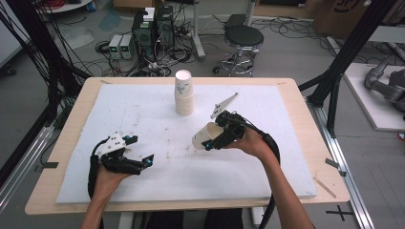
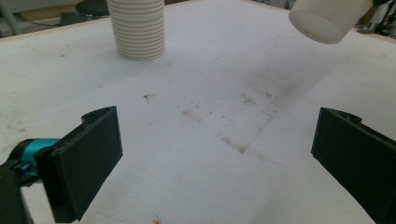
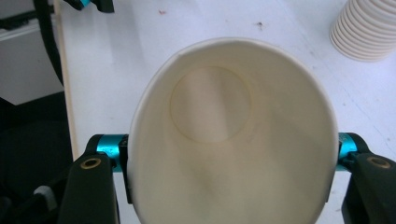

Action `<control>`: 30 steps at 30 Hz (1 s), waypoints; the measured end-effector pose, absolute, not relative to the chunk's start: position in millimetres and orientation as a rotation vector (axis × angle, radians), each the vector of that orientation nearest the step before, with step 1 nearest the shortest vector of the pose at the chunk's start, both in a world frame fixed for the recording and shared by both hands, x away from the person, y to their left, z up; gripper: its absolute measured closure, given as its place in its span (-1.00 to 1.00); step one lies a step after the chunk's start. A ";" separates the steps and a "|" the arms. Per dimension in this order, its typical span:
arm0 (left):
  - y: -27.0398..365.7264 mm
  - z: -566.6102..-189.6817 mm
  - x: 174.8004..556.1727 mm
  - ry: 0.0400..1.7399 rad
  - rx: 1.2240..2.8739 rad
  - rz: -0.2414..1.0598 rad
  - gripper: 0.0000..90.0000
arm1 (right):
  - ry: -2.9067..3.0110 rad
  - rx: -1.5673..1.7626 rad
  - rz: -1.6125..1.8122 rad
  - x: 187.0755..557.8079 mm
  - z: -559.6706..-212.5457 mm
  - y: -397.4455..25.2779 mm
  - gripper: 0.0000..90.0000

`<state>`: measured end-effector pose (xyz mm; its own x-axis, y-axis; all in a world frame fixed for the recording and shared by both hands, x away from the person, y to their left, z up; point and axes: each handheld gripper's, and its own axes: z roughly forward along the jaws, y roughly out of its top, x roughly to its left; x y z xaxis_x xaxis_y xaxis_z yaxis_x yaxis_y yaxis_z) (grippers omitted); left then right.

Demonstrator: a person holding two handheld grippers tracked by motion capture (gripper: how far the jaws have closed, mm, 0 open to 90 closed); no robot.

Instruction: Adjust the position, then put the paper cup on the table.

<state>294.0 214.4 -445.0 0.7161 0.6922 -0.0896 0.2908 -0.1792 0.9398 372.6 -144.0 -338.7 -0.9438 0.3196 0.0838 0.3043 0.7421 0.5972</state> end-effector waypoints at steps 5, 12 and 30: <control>218.7 -451.1 292.2 0.804 1.748 0.440 -0.96 | 2.927 0.509 0.912 376.8 -339.2 -137.6 -0.26; 221.6 -459.3 291.2 0.823 1.723 0.446 -0.96 | 2.945 0.528 0.800 381.1 -338.1 -130.6 -0.25; 223.6 -464.0 291.0 0.842 1.704 0.440 -0.96 | 2.950 0.537 0.759 382.8 -340.0 -130.6 -0.25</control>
<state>291.0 223.6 -464.0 0.6751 0.7260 -0.1310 0.3073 -0.1153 0.9446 382.8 -130.6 -340.0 -0.9386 0.3427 0.0385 0.3187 0.8193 0.4766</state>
